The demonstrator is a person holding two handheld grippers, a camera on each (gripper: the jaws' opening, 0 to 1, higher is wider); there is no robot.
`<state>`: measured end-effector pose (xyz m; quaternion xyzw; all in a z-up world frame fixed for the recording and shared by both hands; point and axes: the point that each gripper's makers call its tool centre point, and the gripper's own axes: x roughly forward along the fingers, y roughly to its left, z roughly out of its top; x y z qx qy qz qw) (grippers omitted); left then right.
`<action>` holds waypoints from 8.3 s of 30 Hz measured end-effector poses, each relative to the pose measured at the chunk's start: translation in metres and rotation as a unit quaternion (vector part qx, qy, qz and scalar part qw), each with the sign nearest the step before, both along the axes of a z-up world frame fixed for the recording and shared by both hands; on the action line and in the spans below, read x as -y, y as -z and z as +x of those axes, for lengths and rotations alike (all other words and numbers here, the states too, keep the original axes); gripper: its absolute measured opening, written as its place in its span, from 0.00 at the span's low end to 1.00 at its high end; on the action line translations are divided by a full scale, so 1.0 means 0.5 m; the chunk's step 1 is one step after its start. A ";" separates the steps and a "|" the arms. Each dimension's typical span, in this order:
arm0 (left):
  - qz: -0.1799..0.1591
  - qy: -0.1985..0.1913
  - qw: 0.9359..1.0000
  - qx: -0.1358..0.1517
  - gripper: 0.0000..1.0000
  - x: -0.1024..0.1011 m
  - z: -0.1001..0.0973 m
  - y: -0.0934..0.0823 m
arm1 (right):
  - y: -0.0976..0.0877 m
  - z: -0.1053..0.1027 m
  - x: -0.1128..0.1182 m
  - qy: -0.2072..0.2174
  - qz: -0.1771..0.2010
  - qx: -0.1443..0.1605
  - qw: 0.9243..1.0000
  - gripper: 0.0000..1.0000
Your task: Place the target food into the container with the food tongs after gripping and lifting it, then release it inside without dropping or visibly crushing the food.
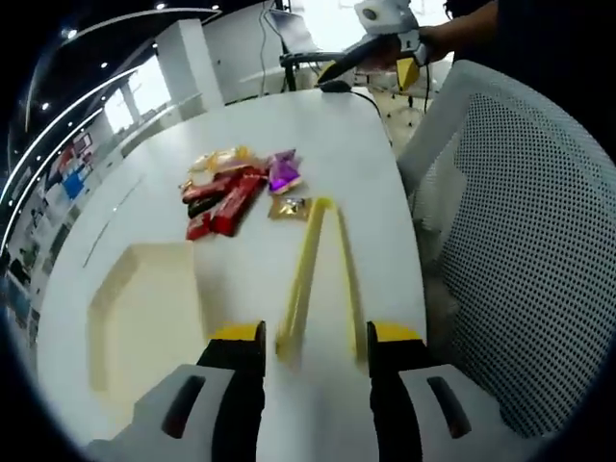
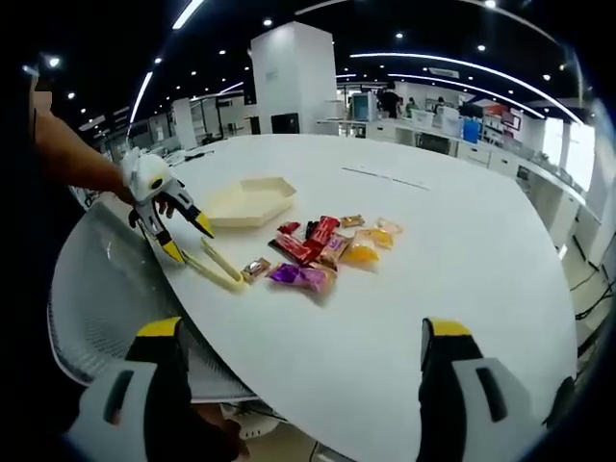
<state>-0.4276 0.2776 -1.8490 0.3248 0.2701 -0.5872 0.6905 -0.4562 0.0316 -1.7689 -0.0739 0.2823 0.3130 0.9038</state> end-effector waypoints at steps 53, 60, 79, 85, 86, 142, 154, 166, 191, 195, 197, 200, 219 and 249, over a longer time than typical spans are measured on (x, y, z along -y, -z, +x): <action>-0.107 -0.002 0.994 -0.005 0.00 0.005 0.066 -0.284 | -0.174 0.055 -0.096 -0.097 0.078 0.068 0.990 0.91; -0.141 0.001 0.990 -0.002 0.01 0.024 0.062 -0.344 | -0.224 0.067 -0.135 -0.119 0.112 0.073 0.984 0.87; -0.199 0.042 0.979 -0.020 0.01 0.085 0.021 -0.482 | -0.345 0.074 -0.296 -0.231 0.169 0.091 0.954 0.62; -0.209 0.052 0.976 -0.020 0.01 0.100 0.011 -0.509 | -0.365 0.069 -0.332 -0.248 0.192 0.090 0.945 0.57; -0.209 0.053 0.976 -0.020 0.01 0.102 0.010 -0.510 | -0.366 0.068 -0.334 -0.249 0.194 0.089 0.945 0.56; -0.227 0.084 0.968 -0.063 0.02 0.090 -0.042 -0.568 | -0.421 0.011 -0.427 -0.322 0.268 0.057 0.906 0.17; -0.230 0.081 0.968 -0.057 0.16 0.081 -0.046 -0.576 | -0.425 0.019 -0.425 -0.314 0.260 0.060 0.911 0.20; -0.244 0.039 0.968 -0.052 0.32 0.057 -0.025 -0.592 | -0.435 0.025 -0.416 -0.302 0.268 0.070 0.912 0.21; -0.246 0.075 0.965 -0.048 0.00 0.093 -0.056 -0.606 | -0.487 0.006 -0.434 -0.328 0.302 0.086 0.891 0.27; -0.260 0.071 0.962 -0.048 0.00 0.101 -0.051 -0.616 | -0.487 0.008 -0.437 -0.327 0.301 0.089 0.891 0.23; -0.257 0.071 0.963 -0.047 0.00 0.101 -0.050 -0.616 | -0.491 0.010 -0.437 -0.324 0.308 0.091 0.890 0.22; -0.254 0.072 0.963 -0.052 0.00 0.101 -0.051 -0.615 | -0.492 0.011 -0.437 -0.323 0.312 0.086 0.890 0.20; -0.280 0.016 0.959 -0.048 0.14 0.082 -0.021 -0.621 | -0.501 0.033 -0.433 -0.306 0.288 0.124 0.899 0.20; -0.277 0.007 0.958 -0.078 0.09 0.074 -0.052 -0.613 | -0.498 0.004 -0.443 -0.339 0.289 0.102 0.889 0.21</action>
